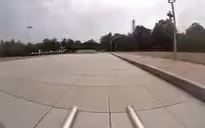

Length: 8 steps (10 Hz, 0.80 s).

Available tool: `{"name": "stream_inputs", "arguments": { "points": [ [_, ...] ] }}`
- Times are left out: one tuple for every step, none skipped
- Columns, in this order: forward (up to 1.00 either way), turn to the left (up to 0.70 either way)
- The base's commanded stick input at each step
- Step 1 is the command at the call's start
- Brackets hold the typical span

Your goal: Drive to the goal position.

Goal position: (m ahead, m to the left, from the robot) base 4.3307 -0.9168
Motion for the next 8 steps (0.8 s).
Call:
{"name": "stream_inputs", "arguments": {
  "points": [
    [0.7,0.0],
    [0.7,-0.04],
    [0.7,-0.35],
    [0.7,-0.35],
    [0.7,-0.35],
    [0.7,-0.35],
    [0.7,-0.24],
    [0.7,-0.09]
  ]
}}
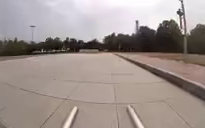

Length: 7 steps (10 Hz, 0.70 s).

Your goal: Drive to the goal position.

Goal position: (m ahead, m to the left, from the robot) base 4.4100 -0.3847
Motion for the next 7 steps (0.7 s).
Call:
{"name": "stream_inputs", "arguments": {
  "points": [
    [0.7,0.0],
    [0.7,0.0],
    [0.7,0.0],
    [0.7,0.0],
    [0.7,0.0],
    [0.7,0.0],
    [0.7,0.0]
  ]
}}
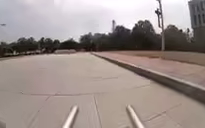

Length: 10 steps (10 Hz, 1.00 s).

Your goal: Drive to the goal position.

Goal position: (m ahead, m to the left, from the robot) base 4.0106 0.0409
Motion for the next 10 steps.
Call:
{"name": "stream_inputs", "arguments": {
  "points": [
    [0.7,0.0],
    [0.7,0.0],
    [0.7,0.0],
    [0.7,0.0],
    [0.7,0.0],
    [0.7,0.0],
    [0.7,0.0],
    [0.7,0.0],
    [0.7,0.0],
    [0.7,0.0]
  ]
}}
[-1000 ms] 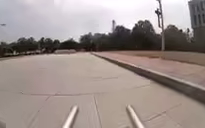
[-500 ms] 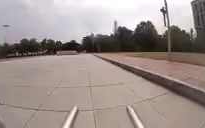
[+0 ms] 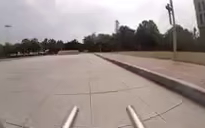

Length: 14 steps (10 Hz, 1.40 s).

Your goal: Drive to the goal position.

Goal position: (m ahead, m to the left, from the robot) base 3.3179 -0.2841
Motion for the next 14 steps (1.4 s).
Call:
{"name": "stream_inputs", "arguments": {
  "points": [
    [0.7,0.0],
    [0.7,0.0],
    [0.7,0.0],
    [0.7,0.0],
    [0.7,0.0],
    [0.7,0.0],
    [0.7,0.0],
    [0.7,0.0],
    [0.7,0.0],
    [0.7,0.0],
    [0.7,0.0],
    [0.7,0.0],
    [0.7,0.0],
    [0.7,0.0]
  ]
}}
